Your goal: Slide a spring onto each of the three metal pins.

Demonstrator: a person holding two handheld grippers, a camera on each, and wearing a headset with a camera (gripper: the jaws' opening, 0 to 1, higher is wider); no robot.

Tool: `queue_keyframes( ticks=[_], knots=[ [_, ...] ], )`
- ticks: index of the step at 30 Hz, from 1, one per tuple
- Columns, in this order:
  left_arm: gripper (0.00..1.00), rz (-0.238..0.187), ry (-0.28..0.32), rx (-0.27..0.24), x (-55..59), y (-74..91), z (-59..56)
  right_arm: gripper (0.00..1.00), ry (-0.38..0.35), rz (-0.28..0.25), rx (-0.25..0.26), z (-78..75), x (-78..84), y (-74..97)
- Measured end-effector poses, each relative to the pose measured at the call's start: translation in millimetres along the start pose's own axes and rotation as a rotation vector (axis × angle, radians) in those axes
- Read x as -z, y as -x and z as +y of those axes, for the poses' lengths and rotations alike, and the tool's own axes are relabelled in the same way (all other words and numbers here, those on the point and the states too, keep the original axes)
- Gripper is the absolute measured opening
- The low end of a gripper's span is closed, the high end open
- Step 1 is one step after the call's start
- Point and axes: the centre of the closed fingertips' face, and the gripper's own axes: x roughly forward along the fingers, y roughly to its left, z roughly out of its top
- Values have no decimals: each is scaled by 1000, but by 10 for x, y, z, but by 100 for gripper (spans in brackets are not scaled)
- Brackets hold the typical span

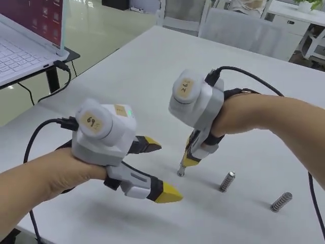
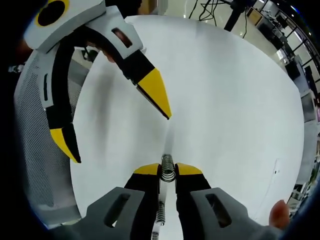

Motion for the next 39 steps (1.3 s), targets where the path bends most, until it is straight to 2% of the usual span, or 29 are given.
queue_keyframes(
  ticks=[21, 33, 39],
  knots=[
    [67, 4, 7, 0, 11, 0, 8, 9, -23, 3, -21, -23, 58, -257],
    [67, 7, 7, 4, 17, -6, -1, 11, -22, -15, -10, -33, 35, -243],
    [67, 8, 6, 7, 19, -13, -12, 16, -28, -21, -1, -51, 49, -223]
  ],
)
